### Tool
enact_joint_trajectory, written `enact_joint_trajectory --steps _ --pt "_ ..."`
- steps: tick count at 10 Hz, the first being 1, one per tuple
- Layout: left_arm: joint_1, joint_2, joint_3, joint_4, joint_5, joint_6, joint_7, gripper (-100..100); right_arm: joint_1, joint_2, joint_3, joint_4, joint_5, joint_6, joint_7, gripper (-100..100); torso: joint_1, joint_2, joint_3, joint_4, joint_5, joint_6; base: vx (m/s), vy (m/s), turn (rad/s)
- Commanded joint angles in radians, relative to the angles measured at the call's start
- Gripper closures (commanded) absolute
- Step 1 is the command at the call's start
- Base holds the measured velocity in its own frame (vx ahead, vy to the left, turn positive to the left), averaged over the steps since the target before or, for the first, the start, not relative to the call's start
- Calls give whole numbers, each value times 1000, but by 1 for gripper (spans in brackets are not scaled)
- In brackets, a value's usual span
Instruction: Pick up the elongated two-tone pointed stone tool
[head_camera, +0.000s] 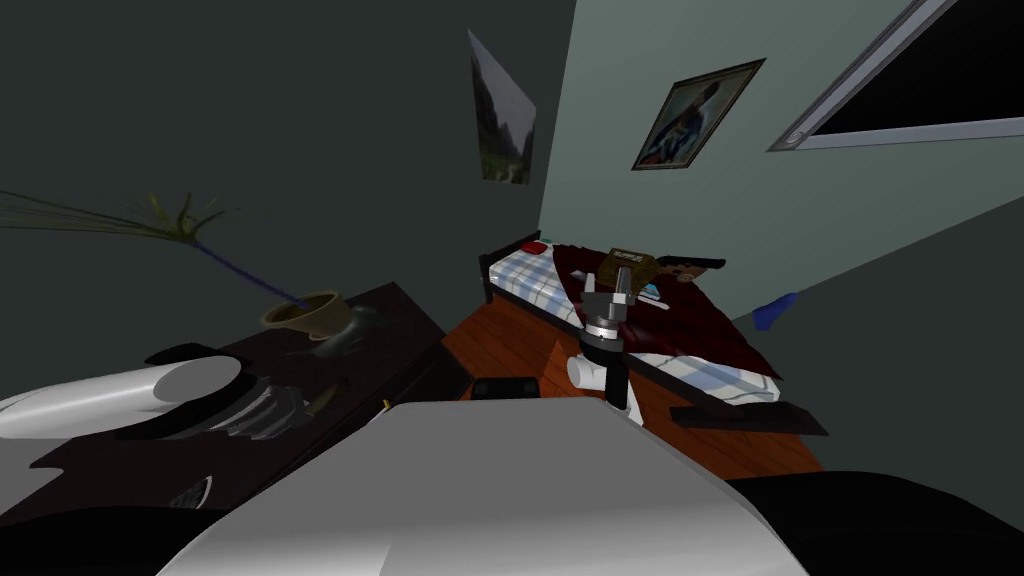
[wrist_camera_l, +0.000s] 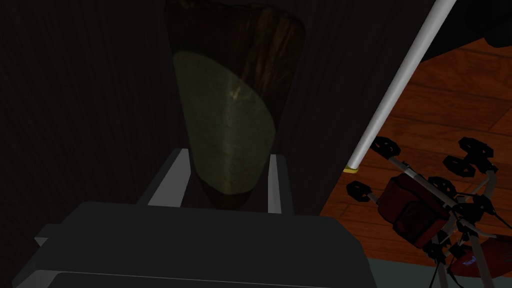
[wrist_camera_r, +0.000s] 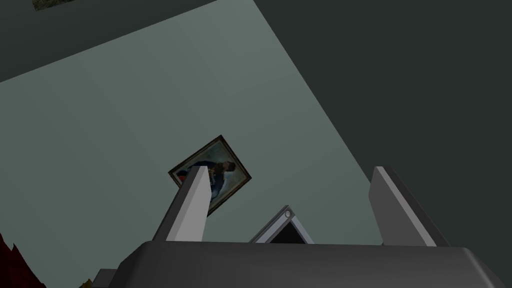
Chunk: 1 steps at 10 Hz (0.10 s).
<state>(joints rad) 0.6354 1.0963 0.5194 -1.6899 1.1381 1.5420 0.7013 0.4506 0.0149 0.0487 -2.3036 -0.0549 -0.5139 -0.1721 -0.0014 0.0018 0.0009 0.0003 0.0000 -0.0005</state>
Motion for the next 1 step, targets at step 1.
enact_joint_trajectory --steps 1 --pt "0 0 0 0 0 0 0 0 0 0 0 0 0 0 0 0 0 0 0 0 0 0 0 0 0"
